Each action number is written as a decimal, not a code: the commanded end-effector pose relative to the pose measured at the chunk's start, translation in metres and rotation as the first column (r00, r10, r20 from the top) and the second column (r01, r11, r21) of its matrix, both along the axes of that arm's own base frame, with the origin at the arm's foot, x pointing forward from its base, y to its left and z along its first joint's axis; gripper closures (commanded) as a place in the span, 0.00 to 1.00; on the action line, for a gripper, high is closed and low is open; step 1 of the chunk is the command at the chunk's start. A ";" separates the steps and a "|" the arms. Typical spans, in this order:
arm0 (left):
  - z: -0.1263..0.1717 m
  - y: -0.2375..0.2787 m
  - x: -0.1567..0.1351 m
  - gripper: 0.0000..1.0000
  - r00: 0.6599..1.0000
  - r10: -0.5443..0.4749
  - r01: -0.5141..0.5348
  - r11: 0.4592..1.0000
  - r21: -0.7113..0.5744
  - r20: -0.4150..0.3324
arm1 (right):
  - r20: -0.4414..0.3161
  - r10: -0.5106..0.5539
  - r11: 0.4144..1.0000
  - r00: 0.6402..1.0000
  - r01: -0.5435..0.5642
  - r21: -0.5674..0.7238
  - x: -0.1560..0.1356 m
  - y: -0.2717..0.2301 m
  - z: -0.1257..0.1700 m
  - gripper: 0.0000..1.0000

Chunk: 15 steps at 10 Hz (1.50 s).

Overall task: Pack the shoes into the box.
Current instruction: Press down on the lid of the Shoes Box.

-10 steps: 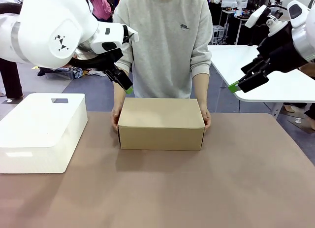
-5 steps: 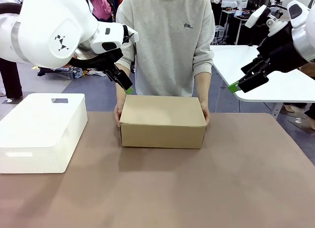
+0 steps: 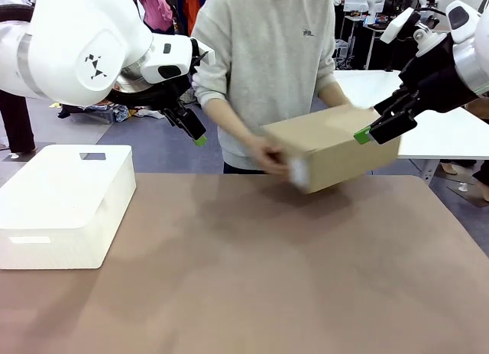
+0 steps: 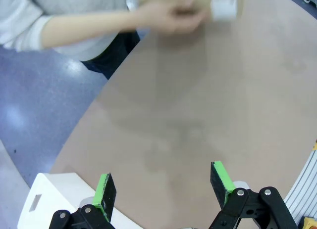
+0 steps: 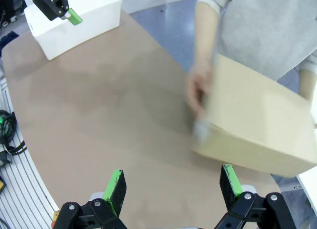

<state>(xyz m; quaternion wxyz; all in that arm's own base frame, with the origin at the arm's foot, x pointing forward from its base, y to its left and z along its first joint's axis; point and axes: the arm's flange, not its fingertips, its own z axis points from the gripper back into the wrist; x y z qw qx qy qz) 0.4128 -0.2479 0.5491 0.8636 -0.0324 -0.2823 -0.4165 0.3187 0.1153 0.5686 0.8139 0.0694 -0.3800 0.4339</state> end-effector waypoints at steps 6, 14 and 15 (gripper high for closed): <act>0.002 0.000 0.000 0.00 1.000 0.013 -0.013 1.000 -0.003 0.004 | 0.004 0.000 1.000 1.000 0.000 -0.009 0.000 0.000 0.001 0.00; 0.002 0.000 0.000 0.00 1.000 0.013 -0.013 1.000 -0.003 0.004 | 0.004 0.000 1.000 1.000 0.000 -0.009 0.000 0.000 0.001 0.00; 0.002 0.000 0.000 0.00 1.000 0.013 -0.013 1.000 -0.003 0.004 | 0.004 0.000 1.000 1.000 0.000 -0.009 0.000 0.000 0.001 0.00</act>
